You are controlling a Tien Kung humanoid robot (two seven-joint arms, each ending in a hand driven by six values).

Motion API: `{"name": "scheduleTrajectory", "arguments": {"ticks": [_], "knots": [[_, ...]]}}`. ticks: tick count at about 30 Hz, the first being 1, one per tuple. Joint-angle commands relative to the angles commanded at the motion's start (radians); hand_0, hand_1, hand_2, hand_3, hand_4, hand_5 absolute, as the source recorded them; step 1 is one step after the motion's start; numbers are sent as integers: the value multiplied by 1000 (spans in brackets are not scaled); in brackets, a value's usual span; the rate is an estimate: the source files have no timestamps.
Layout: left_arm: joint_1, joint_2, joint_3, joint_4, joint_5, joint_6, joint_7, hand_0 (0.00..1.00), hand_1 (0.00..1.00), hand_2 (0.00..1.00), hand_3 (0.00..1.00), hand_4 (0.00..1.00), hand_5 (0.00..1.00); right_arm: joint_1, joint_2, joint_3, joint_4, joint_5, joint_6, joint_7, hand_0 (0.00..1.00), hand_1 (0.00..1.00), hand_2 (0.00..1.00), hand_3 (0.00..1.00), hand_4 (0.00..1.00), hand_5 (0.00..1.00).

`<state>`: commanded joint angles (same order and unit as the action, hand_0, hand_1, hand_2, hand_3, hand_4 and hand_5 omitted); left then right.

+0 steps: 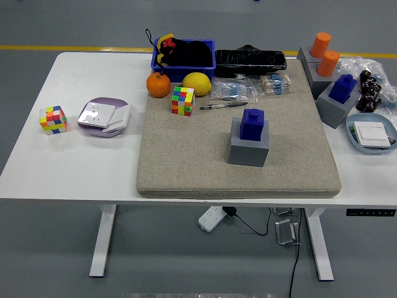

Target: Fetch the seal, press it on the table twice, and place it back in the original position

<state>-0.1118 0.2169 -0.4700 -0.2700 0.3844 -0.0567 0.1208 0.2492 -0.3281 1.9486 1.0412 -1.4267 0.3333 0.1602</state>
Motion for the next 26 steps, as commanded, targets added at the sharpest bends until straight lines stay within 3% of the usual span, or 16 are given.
{"name": "scheduleTrajectory", "arguments": {"ticks": [26], "knots": [[-2,8,18,-1,-5,1,1,808,814,788,837,782,393,-12,-3,-10,0,1,-8,8,857,758,712,740,898,250]]}}
